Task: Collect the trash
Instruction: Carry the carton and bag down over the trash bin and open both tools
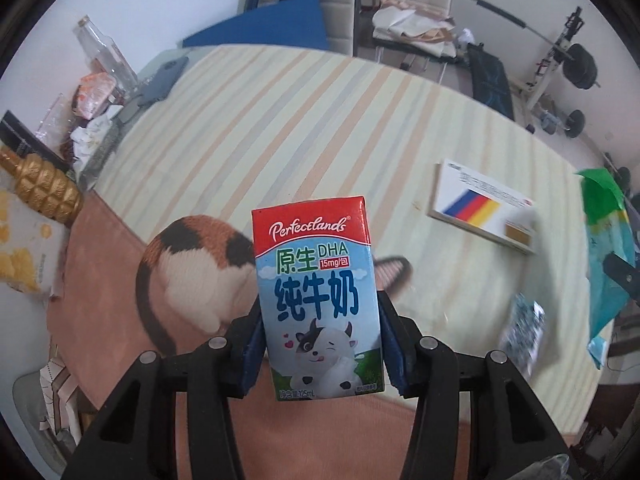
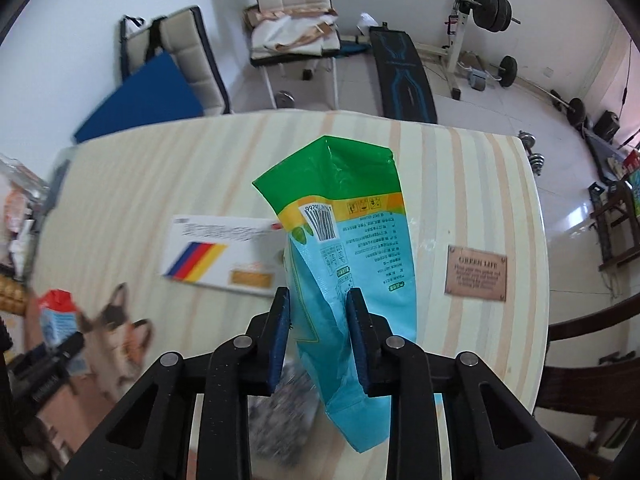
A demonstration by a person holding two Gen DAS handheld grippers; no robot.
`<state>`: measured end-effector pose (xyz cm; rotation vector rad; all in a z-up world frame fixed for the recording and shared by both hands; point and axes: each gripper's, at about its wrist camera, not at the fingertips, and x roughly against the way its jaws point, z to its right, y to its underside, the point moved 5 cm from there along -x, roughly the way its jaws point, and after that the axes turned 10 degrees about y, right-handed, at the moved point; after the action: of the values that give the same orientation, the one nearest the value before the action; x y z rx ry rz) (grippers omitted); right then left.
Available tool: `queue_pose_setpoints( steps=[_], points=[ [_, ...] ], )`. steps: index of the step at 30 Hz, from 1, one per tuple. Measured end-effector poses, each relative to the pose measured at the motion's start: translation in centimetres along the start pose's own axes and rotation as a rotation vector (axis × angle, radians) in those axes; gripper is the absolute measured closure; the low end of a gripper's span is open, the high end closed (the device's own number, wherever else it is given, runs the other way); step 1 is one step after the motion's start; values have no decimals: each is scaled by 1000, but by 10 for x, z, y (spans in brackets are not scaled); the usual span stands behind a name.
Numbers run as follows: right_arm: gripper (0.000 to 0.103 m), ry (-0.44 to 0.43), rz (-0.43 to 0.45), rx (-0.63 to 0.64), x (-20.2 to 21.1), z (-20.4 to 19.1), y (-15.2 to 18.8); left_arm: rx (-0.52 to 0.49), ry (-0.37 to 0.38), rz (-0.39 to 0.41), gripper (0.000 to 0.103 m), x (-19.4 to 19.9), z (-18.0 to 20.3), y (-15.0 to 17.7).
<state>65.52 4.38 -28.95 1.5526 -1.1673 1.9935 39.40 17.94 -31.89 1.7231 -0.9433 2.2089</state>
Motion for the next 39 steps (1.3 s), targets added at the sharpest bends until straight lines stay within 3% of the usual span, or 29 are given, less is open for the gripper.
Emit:
queue_pose_setpoints(
  steps=[6, 11, 18, 24, 28, 32, 36, 39],
  points=[
    [74, -90, 28, 2, 58, -14, 47, -13, 21, 63, 56, 53, -11, 35],
    [74, -144, 38, 36, 112, -30, 111, -28, 37, 109, 56, 103, -33, 92],
    [74, -195, 36, 56, 180, -60, 235, -18, 61, 89, 56, 150, -80, 202],
    [74, -249, -56, 44, 214, -84, 368, 61, 85, -19, 56, 162, -133, 309],
    [74, -282, -157, 90, 209, -107, 452, 110, 75, -116, 56, 141, -166, 371],
    [74, -280, -286, 145, 174, -128, 535, 197, 85, -224, 56, 91, -194, 417],
    [74, -270, -442, 146, 106, -142, 609, 279, 131, -304, 56, 22, -209, 446],
    [74, -271, -524, 94, 48, -147, 643, 336, 188, -356, 56, -40, -217, 458]
  ],
)
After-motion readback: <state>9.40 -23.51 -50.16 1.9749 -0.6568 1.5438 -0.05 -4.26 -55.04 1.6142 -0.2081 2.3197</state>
